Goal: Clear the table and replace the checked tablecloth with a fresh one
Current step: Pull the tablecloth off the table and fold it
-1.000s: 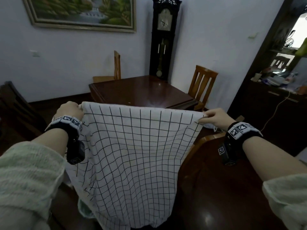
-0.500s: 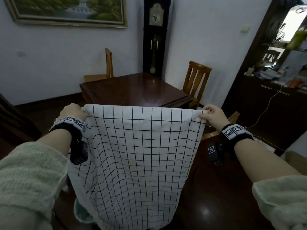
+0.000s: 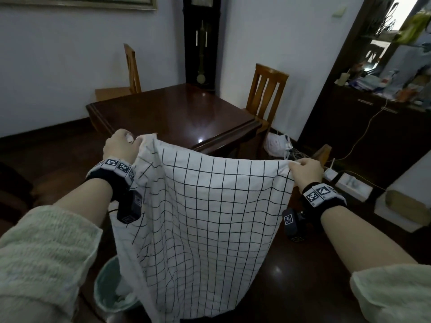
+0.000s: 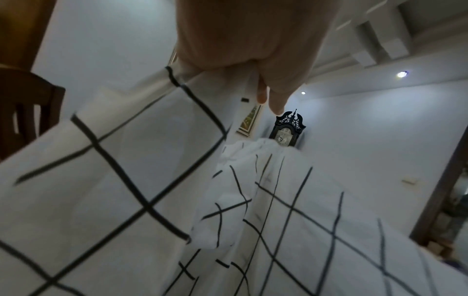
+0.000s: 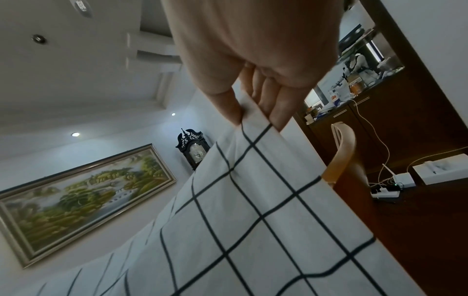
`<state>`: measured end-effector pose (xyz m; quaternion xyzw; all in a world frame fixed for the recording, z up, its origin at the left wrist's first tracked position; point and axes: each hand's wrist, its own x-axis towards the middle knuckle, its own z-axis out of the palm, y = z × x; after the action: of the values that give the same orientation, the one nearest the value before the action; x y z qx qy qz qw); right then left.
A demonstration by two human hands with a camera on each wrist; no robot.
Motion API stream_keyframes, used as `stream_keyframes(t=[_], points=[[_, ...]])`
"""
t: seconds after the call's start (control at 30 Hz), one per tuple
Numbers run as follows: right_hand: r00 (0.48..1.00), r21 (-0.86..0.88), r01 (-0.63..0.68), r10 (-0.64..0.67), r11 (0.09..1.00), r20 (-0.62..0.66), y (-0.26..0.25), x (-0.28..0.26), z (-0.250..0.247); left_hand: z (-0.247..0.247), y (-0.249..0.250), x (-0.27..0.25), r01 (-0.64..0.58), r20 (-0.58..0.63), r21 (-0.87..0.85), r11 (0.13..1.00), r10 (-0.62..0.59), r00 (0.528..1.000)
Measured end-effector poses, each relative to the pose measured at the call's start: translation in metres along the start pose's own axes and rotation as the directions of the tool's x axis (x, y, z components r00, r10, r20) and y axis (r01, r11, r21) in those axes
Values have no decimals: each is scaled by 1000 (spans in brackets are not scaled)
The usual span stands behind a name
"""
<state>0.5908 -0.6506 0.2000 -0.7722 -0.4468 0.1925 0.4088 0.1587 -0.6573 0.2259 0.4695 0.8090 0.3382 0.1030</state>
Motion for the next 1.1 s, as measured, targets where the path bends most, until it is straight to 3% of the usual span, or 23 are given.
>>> stream_keyframes(t=[0.13, 0.23, 0.37, 0.47, 0.6, 0.77, 0.83, 0.97, 1.03, 1.1], points=[[999, 12, -29, 29, 999, -12, 8, -9, 11, 8, 0, -5, 41, -121, -184, 982, -64, 991], [1000, 52, -21, 20, 998, 16, 9, -23, 22, 7, 0, -11, 103, -127, -343, 934, -155, 980], [996, 122, 41, -51, 992, 74, 3, -50, 39, 1, 0, -23, 137, -26, -450, 883, -166, 986], [987, 181, 74, -99, 981, 130, -4, -74, 54, -3, -6, -33, 130, 92, -519, 845, -96, 991], [973, 265, 94, -144, 960, 177, -12, -109, 68, -10, -11, -53, 22, 230, -327, 945, 57, 971], [963, 370, 106, -188, 923, 194, -21, -147, 75, -13, -17, -72, -162, 212, -114, 980, 184, 960], [977, 443, 77, -157, 893, 145, -23, -155, 75, -16, -22, -79, -233, 190, -143, 962, 258, 947], [998, 589, -18, -17, 808, 55, -27, -170, 75, -16, -28, -99, -332, 35, -307, 892, 360, 932], [992, 617, -40, -42, 786, 118, -28, -184, 78, -12, -26, -116, -297, -46, -400, 867, 304, 952], [966, 607, -49, -117, 793, 230, -29, -201, 83, -6, -24, -132, -158, -76, -524, 837, 139, 987]])
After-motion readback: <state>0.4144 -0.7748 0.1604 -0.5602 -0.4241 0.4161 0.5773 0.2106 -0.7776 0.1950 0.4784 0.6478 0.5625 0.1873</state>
